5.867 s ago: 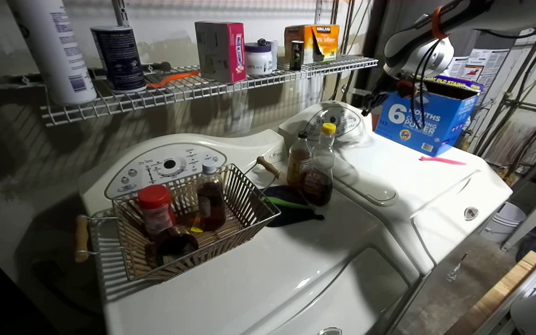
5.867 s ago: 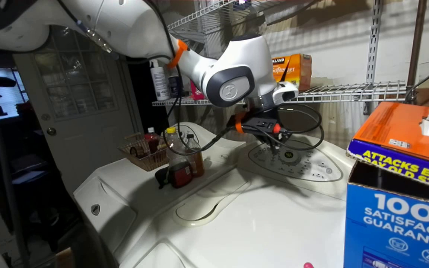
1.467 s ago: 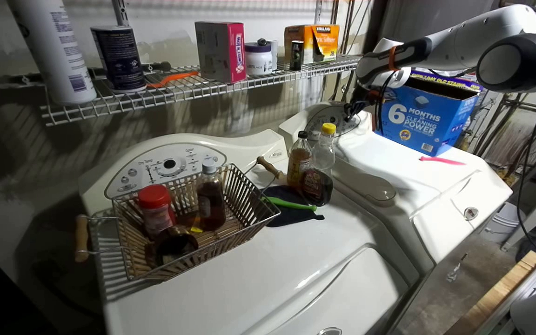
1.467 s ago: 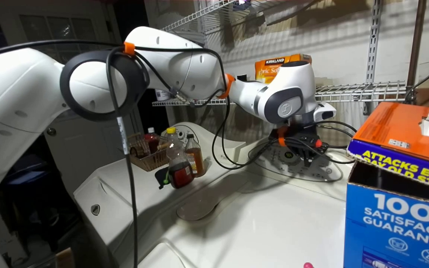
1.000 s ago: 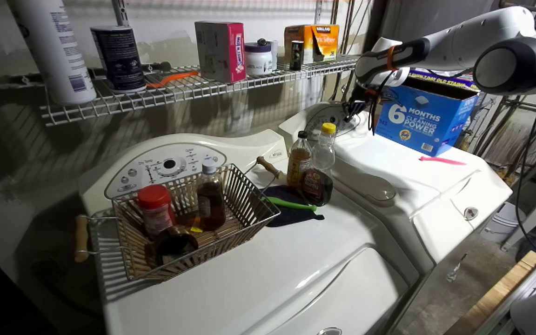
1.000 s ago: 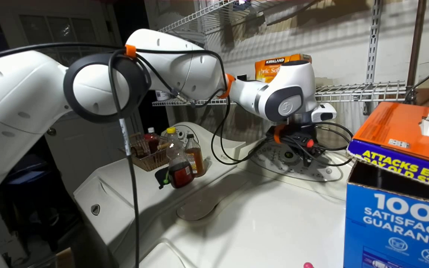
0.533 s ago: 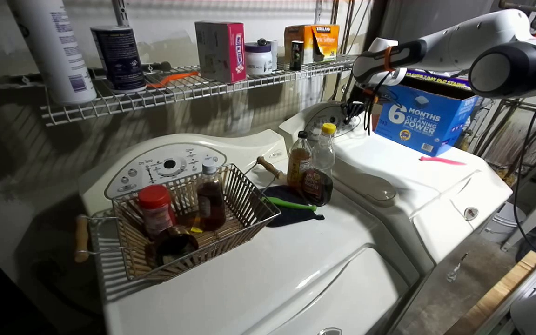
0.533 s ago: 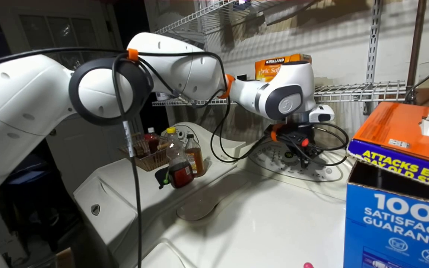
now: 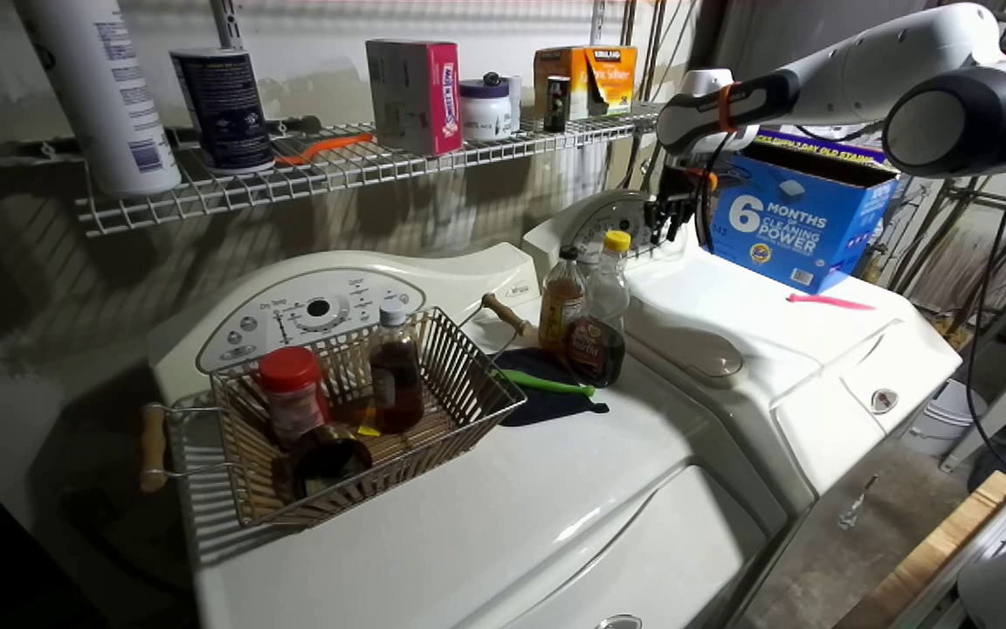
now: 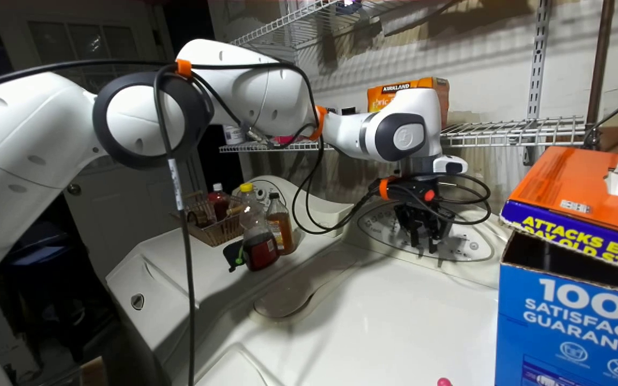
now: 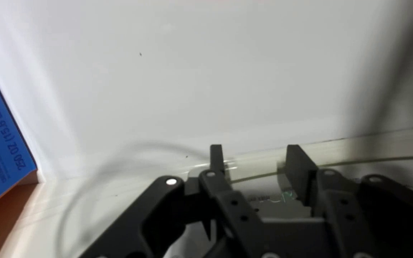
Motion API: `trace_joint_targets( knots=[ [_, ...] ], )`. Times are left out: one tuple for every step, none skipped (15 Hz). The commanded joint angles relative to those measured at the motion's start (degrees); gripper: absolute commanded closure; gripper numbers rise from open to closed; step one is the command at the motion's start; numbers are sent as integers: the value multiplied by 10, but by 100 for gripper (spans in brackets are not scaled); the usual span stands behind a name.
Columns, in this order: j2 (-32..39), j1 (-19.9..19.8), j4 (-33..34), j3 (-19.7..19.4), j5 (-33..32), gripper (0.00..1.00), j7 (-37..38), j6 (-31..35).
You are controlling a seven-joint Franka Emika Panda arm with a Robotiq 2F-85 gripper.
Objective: Press the button on the dishwasher
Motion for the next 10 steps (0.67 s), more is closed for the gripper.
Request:
trace_joint_targets(
  knots=[
    [-76, 3, -71, -1, -19, 20, -19, -67],
    [-89, 3, -79, 1, -18, 12, -22, -80],
    [-106, 5, -93, 0, -20, 6, -25, -83],
    [-121, 5, -103, 2, -18, 0, -29, -86],
    [-137, 4, -116, 5, -15, 0, -39, -88],
    [-156, 5, -133, 5, -17, 0, -45, -81],
    [-172, 2, -146, 9, -10, 0, -53, -80],
    [-189, 3, -161, 10, -12, 0, -61, -76],
    [-204, 4, -175, 9, -12, 0, -62, -74],
    [-223, 3, -193, 11, -10, 0, -74, -59]
  ],
)
